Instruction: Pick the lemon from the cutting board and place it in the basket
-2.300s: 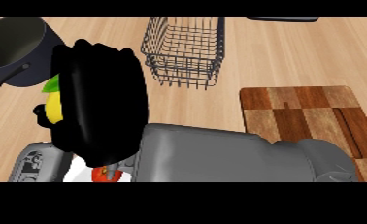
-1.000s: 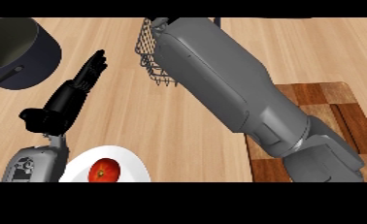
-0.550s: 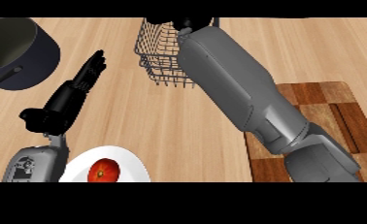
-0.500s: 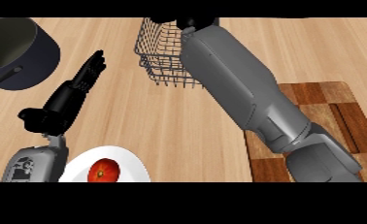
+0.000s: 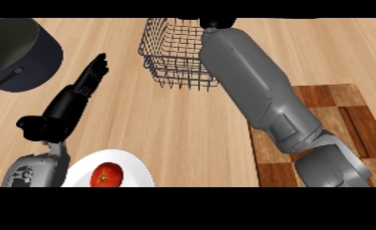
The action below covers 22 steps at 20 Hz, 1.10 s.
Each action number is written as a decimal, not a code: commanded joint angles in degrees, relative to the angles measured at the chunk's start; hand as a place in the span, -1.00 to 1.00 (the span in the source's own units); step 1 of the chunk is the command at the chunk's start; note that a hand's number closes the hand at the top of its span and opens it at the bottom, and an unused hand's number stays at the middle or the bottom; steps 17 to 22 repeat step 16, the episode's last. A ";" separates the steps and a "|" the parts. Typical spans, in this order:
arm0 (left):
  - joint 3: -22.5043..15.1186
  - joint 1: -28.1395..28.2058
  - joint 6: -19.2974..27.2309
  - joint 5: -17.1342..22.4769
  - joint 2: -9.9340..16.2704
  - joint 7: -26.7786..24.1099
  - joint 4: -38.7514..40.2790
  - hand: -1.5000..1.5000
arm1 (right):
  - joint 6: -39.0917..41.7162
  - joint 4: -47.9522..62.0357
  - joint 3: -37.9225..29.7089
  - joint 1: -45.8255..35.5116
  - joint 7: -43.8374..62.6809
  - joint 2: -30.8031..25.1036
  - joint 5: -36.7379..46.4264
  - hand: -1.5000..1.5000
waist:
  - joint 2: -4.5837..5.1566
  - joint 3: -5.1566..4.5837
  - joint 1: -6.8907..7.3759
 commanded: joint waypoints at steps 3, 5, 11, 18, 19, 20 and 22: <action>-0.57 -0.91 1.43 -1.56 -1.48 -0.92 1.70 0.00 | 1.54 3.23 -4.17 -4.64 -4.04 -0.33 -0.97 -1.00 | -0.03 -0.03 -0.26; -1.20 -0.43 1.43 -1.86 -1.44 0.81 -0.94 0.00 | -0.20 0.92 -4.89 -2.81 -7.24 0.80 -2.43 -1.00 | -0.11 0.00 -0.23; 0.41 0.72 -0.43 -0.63 0.23 -0.03 -0.45 0.00 | -0.39 -4.04 -10.59 -2.59 -10.15 -0.43 -8.29 -1.00 | -0.29 0.01 -0.52; 1.94 -1.22 -0.77 0.57 1.04 2.03 -0.60 0.00 | 3.50 -10.22 -15.56 2.79 -11.21 -2.74 -14.78 -1.00 | -0.56 0.04 -1.34; 1.94 -1.22 -0.77 0.57 1.04 2.03 -0.60 0.00 | 3.50 -10.22 -15.56 2.79 -11.21 -2.74 -14.78 -1.00 | -0.56 0.04 -1.34; 1.94 -1.22 -0.77 0.57 1.04 2.03 -0.60 0.00 | 3.50 -10.22 -15.56 2.79 -11.21 -2.74 -14.78 -1.00 | -0.56 0.04 -1.34; 1.94 -1.22 -0.77 0.57 1.04 2.03 -0.60 0.00 | 3.50 -10.22 -15.56 2.79 -11.21 -2.74 -14.78 -1.00 | -0.56 0.04 -1.34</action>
